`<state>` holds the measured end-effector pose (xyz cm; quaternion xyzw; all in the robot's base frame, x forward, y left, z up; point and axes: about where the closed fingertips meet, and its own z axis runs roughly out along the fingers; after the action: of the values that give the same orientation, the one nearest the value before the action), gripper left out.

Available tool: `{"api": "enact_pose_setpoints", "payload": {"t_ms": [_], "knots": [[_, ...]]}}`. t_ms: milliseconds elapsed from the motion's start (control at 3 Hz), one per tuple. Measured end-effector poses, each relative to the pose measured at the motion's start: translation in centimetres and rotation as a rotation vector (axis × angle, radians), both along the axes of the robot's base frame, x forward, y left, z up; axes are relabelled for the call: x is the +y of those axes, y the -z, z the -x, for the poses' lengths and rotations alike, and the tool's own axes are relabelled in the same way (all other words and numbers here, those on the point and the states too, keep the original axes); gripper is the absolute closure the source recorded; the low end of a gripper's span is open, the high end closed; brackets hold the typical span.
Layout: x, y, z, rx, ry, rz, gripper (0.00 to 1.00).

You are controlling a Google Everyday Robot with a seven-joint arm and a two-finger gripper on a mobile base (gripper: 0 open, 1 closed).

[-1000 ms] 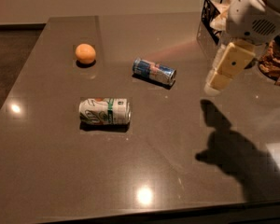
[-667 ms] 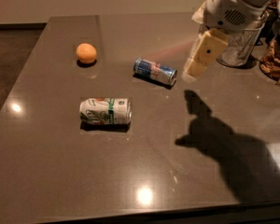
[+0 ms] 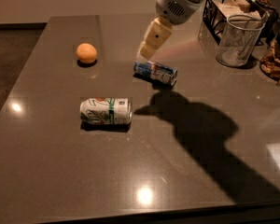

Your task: Move orange near 7up can

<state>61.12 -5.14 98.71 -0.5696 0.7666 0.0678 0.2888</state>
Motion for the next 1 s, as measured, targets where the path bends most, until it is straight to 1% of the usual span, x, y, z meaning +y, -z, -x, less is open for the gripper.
{"api": "enact_pose_setpoints", "payload": {"t_ms": [333, 667, 1000], "knots": [[3.9, 1.6, -4.3, 0.03, 0.022, -0.03, 0.0], [7.7, 3.4, -8.1, 0.058, 0.036, -0.042, 0.0], [11.7, 6.0, -10.3, 0.099, 0.029, -0.025, 0.0]]}}
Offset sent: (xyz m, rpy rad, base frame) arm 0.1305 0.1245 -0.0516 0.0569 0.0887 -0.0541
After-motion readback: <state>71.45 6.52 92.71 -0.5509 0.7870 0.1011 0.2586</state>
